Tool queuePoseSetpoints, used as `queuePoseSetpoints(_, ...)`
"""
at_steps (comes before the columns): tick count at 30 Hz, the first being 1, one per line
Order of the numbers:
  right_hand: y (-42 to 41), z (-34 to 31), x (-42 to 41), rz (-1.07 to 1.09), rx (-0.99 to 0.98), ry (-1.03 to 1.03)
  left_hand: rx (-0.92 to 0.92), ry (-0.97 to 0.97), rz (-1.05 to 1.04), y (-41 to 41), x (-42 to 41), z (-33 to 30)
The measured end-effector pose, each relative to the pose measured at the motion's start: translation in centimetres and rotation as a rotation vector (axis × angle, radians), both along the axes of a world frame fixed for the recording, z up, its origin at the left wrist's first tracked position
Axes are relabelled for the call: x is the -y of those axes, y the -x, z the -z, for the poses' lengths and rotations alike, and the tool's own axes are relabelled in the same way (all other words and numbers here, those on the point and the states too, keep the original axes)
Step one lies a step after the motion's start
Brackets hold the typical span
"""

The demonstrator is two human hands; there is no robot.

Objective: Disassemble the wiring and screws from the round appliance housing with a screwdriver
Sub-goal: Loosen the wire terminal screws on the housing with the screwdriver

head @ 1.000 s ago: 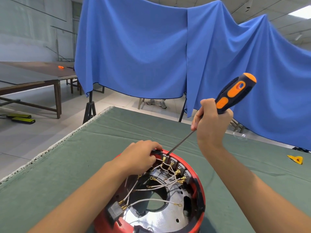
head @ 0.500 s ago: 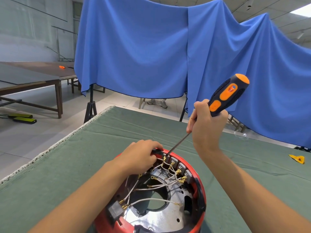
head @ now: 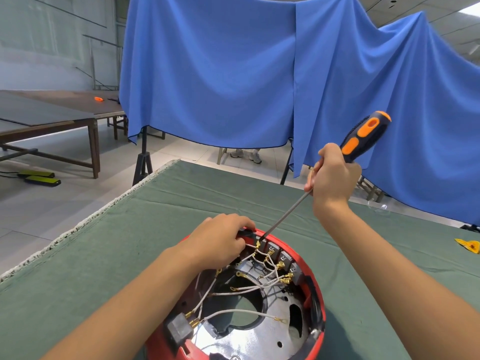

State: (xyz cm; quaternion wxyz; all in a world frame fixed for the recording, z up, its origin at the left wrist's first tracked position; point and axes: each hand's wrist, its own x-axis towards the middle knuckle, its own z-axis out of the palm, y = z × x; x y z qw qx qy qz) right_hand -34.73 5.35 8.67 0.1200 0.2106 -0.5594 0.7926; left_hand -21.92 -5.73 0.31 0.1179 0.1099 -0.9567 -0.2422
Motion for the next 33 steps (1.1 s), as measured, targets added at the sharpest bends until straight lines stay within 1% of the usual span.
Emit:
queuePoseSetpoints(4, 1.7, 0.0, 0.6, 0.054, 0.125, -0.028, -0.006, 0.000, -0.006, 0.0, 0.0, 0.1)
queuePoseSetpoints(17, 3.6, 0.1, 2.1, 0.138, 0.243, -0.118, -0.017, 0.009, -0.007, 0.1, 0.0, 0.1)
queuePoseSetpoints(21, 4.2, 0.5, 1.9, 0.176, 0.331, -0.129, -0.019, 0.016, -0.002, 0.1, 0.0, 0.2)
queuePoseSetpoints(24, 4.2, 0.7, 1.4, 0.167, 0.375, -0.111, -0.024, 0.018, -0.001, 0.1, 0.0, 0.1)
queuePoseSetpoints(28, 3.4, 0.6, 0.5, 0.105, 0.296, -0.022, -0.019, 0.013, -0.003, 0.1, 0.0, 0.1)
queuePoseSetpoints(31, 1.7, 0.3, 0.0, 0.063, 0.167, 0.048, -0.009, 0.018, -0.003, 0.1, 0.0, 0.1)
queuePoseSetpoints(33, 0.5, 0.2, -0.4, 0.041, 0.062, 0.051, -0.008, 0.018, -0.004, 0.1, 0.0, 0.1)
